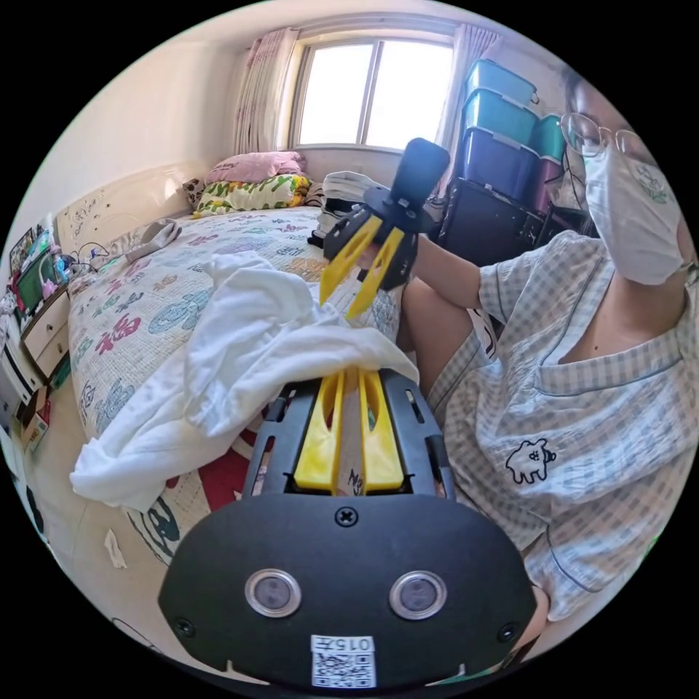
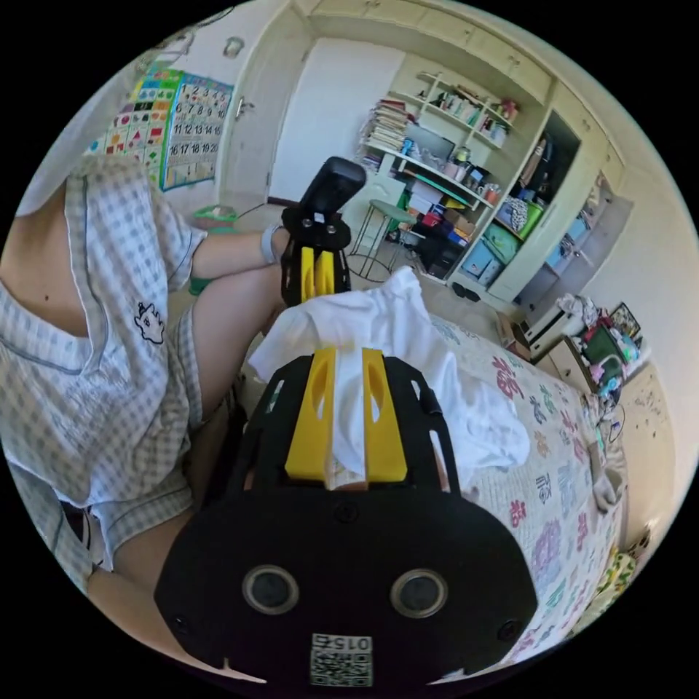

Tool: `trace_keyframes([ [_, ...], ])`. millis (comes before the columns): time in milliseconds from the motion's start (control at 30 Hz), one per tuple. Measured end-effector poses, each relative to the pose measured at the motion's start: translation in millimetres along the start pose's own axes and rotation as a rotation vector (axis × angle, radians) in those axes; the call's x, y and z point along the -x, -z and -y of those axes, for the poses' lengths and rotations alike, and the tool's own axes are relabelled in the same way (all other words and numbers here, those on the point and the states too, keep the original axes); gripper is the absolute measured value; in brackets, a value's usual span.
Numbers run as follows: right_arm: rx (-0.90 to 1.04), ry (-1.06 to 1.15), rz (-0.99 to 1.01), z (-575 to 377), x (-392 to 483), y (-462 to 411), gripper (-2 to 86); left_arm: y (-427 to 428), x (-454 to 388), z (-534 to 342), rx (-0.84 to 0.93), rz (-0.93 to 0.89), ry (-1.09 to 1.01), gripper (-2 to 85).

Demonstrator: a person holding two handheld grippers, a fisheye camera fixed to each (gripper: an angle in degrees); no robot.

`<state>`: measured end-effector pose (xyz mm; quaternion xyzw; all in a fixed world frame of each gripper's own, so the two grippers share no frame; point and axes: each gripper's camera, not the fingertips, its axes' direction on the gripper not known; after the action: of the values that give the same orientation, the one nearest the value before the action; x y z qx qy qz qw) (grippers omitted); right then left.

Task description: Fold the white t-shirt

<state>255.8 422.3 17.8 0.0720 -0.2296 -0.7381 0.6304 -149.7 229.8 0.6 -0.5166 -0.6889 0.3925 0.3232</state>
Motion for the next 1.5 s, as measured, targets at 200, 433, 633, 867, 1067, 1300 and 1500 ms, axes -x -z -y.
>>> trace_keyframes([
  [200,0.01,0.082,-0.03,8,34,-20,6.7,-9,-5,-7,0.035,0.02,0.008,0.7],
  [433,-0.043,0.07,-0.03,7,55,-18,6.8,-13,-14,-19,0.013,-0.004,0.039,0.8],
  [633,-0.053,0.025,-0.129,18,68,-31,-0.3,-24,-30,-22,0.033,0.002,0.044,0.8],
  [867,-0.184,-0.55,-0.615,-13,19,59,-0.9,23,-23,-43,-0.209,0.161,0.309,0.2],
  [1067,-0.523,-0.767,-0.69,4,33,196,-0.9,126,-96,-30,-0.866,0.498,0.426,-0.5],
  [1300,-0.915,-0.644,-0.952,81,120,281,-1.0,172,-267,20,-1.421,0.664,0.153,-0.6],
  [1500,-1.189,-0.451,-1.225,134,202,339,-1.0,208,-394,43,-1.621,0.76,-0.126,-0.7],
])
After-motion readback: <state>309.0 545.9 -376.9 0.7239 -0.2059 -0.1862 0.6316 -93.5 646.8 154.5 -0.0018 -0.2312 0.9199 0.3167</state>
